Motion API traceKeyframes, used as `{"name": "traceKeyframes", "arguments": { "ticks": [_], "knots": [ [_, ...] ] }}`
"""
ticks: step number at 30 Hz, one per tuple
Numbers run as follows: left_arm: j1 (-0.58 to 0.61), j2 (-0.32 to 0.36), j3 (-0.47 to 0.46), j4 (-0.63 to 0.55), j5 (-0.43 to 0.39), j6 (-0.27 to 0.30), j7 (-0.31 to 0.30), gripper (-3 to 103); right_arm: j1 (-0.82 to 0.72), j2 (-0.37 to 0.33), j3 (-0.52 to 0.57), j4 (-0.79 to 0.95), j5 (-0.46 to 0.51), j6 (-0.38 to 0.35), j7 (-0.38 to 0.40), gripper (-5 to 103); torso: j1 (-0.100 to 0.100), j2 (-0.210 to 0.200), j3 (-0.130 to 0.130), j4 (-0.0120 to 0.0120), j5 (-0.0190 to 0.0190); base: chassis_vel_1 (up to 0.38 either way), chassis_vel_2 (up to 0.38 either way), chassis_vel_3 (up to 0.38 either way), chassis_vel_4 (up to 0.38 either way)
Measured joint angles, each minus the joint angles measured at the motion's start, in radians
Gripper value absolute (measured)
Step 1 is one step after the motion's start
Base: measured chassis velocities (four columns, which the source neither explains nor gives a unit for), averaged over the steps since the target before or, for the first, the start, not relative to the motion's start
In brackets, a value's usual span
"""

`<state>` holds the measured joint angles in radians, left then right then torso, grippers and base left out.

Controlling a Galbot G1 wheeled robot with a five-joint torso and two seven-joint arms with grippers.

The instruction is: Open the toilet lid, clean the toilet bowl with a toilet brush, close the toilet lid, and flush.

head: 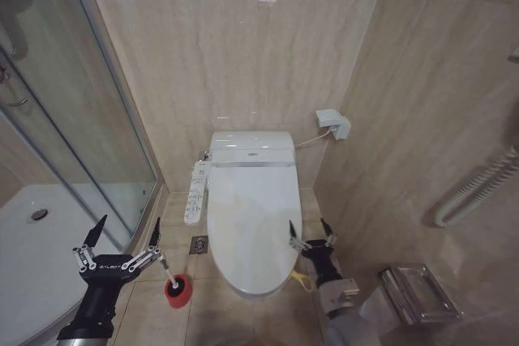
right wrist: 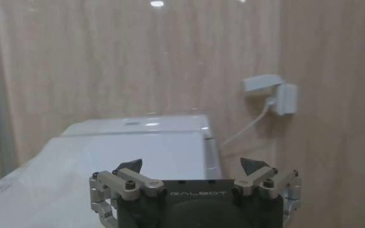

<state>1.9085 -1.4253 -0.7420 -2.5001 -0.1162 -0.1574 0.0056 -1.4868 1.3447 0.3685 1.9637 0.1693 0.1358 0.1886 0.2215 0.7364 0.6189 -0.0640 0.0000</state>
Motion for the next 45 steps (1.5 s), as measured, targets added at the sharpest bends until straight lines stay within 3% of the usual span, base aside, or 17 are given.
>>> {"name": "traceKeyframes", "arguments": {
  "ticks": [8,18,30,45],
  "knots": [
    [0.000,0.000,0.000,0.000,0.000,0.000,0.000,100,-0.119,-0.010,0.026,0.108,0.054,-0.042,0.014,100,-0.002,0.001,-0.001,0.0002,0.0000,0.040,-0.042,-0.050,0.047],
    [0.000,0.000,0.000,0.000,0.000,0.000,0.000,100,-0.224,0.048,0.025,-0.009,-0.038,0.041,0.000,100,-0.001,0.001,0.000,0.0002,-0.0001,0.012,-0.006,-0.006,0.009],
    [0.000,0.000,0.000,0.000,0.000,0.000,0.000,100,-0.167,0.058,0.045,-0.226,-0.093,0.100,-0.001,100,-0.001,0.000,0.000,0.0001,0.0000,0.000,0.000,0.000,0.000],
    [0.000,0.000,0.000,0.000,0.000,0.000,0.000,100,-0.095,0.064,0.038,-0.327,-0.099,0.114,-0.003,100,-0.001,0.000,0.000,0.0000,0.0000,0.000,0.000,0.000,0.000]
  ]
}}
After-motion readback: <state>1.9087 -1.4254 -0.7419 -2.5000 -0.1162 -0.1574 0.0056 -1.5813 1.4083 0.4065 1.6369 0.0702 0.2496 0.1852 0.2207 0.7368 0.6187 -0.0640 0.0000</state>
